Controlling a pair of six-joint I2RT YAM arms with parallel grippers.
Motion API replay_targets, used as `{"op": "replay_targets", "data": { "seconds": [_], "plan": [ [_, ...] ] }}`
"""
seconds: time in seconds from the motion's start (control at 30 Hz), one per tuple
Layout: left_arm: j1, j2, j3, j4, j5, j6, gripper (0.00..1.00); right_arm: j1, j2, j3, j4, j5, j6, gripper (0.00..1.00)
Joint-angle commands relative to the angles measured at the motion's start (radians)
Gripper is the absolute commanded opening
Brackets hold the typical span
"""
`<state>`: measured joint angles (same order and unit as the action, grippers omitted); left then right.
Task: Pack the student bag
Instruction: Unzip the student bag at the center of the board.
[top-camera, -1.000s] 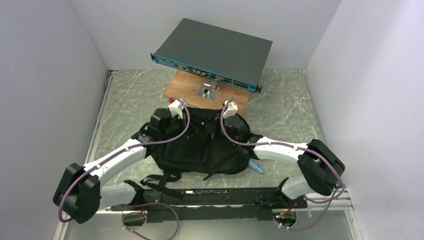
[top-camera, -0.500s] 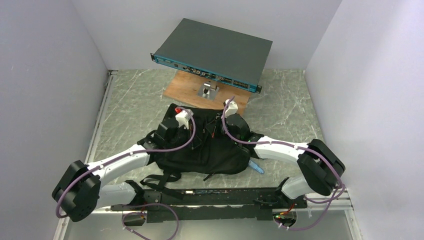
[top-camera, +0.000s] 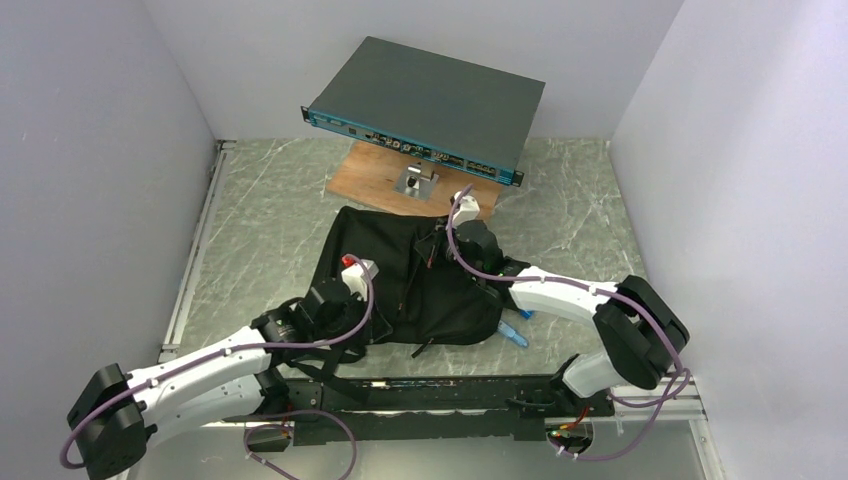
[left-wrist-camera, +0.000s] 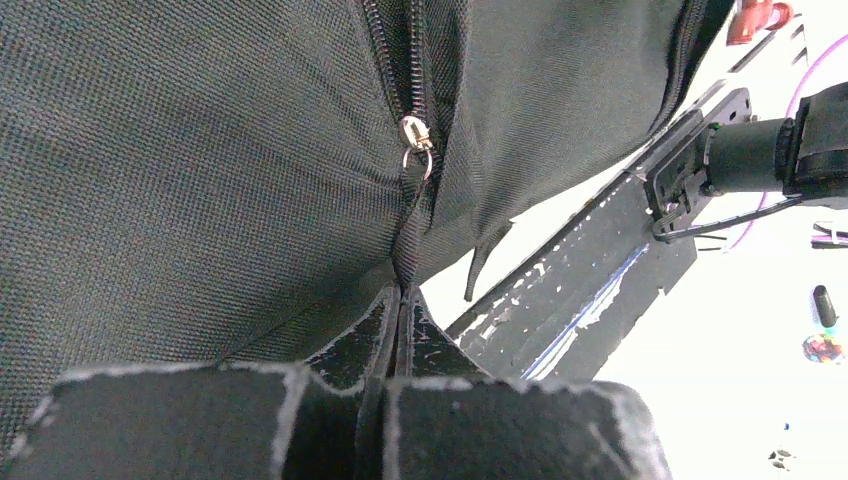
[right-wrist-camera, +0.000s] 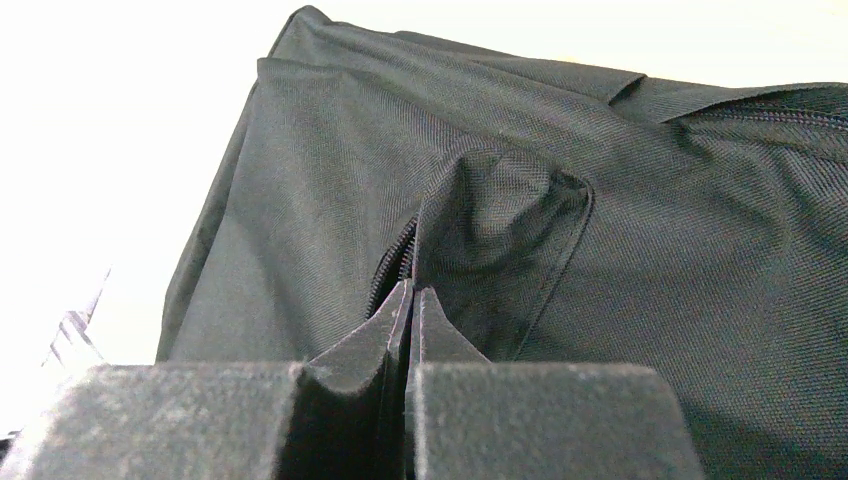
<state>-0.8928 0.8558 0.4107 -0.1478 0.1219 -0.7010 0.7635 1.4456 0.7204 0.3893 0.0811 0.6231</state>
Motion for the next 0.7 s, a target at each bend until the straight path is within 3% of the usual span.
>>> {"op": "replay_targets", "data": {
  "seconds": [0.0, 0.13, 0.27, 0.4, 0.57, 0.67],
  "plan": [
    [-0.009, -0.022, -0.001, -0.058, -0.009, -0.014, 0.00, -0.022, 0.003, 0.059, 0.080, 0.012, -0.053, 0.00],
    [-0.010, 0.017, 0.054, -0.066, -0.010, 0.014, 0.00, -0.006, 0.004, 0.092, -0.019, -0.010, -0.101, 0.00],
    [-0.010, 0.040, 0.116, -0.089, 0.006, 0.052, 0.03, 0.019, -0.056, 0.127, -0.206, -0.010, -0.170, 0.21],
    [-0.010, 0.032, 0.155, -0.141, -0.021, 0.091, 0.44, 0.035, -0.207, 0.107, -0.398, 0.045, -0.227, 0.47],
    [0.001, -0.005, 0.190, -0.165, -0.068, 0.149, 0.64, 0.021, -0.468, 0.003, -0.630, 0.212, -0.203, 0.57],
    [0.009, -0.008, 0.226, -0.171, -0.088, 0.189, 0.69, -0.027, -0.604, -0.064, -0.791, 0.344, -0.099, 0.61]
  ]
}}
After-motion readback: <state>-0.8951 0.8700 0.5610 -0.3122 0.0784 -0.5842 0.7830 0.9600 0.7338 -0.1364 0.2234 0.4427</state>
